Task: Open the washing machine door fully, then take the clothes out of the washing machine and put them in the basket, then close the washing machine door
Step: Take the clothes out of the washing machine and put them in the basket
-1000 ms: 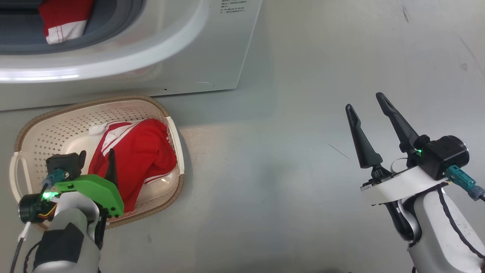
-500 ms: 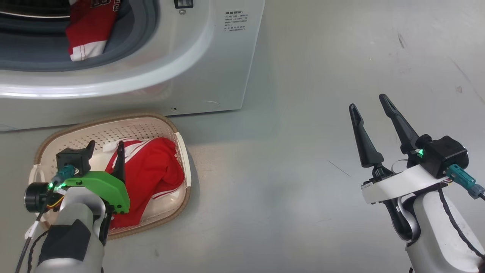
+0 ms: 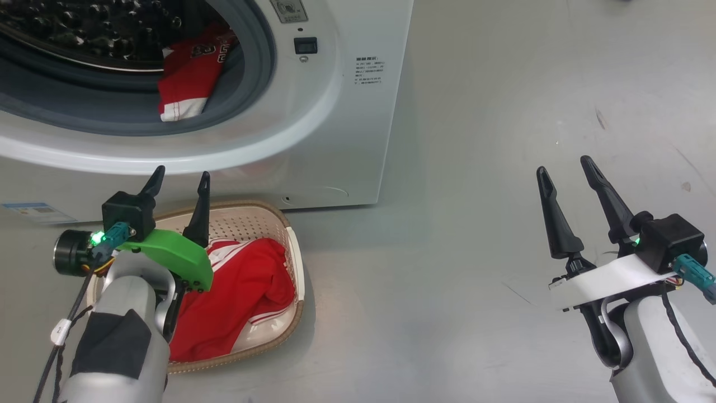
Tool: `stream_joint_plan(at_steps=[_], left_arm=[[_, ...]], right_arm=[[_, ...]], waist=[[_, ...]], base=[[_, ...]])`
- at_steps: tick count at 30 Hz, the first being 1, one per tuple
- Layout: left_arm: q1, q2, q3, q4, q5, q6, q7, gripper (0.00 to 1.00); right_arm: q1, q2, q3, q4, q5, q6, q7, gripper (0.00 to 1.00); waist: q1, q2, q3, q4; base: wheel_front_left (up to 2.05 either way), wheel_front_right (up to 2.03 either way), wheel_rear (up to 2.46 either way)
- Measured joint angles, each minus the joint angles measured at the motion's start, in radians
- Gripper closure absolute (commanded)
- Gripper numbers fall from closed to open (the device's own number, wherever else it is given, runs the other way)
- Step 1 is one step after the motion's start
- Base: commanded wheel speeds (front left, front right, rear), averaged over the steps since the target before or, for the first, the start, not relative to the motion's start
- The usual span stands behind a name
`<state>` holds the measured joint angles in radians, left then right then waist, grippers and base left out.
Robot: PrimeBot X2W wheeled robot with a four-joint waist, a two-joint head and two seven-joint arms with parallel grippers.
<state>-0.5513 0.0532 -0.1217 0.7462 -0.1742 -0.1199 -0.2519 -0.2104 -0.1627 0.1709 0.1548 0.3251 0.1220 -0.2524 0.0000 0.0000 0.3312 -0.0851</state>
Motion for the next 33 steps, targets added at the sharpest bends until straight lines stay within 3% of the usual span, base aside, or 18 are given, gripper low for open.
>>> stream_joint_plan(at_steps=[11,21,33], left_arm=[[0.110,-0.004,-0.012,-0.149,0.010,0.000,0.000,0.00],[0.255,-0.009,0.051,-0.247,-0.027,0.023,0.000,0.00],[0.348,-0.012,0.059,-0.357,-0.050,0.035,0.000,0.00]], right_arm=[[0.067,0.000,-0.022,0.015,0.000,0.000,0.000,0.00],[0.106,0.008,-0.002,0.020,0.000,0.000,0.000,0.00],[0.121,0.008,0.021,0.019,0.000,0.000,0.000,0.00]], waist=[[0.0000,0.0000,-0.104,0.044],[0.0000,0.0000,-0.183,0.069],[0.0001,0.0000,-0.215,0.072]], base=[[0.00,0.00,0.00],[0.00,0.00,0.00],[0.00,0.00,0.00]])
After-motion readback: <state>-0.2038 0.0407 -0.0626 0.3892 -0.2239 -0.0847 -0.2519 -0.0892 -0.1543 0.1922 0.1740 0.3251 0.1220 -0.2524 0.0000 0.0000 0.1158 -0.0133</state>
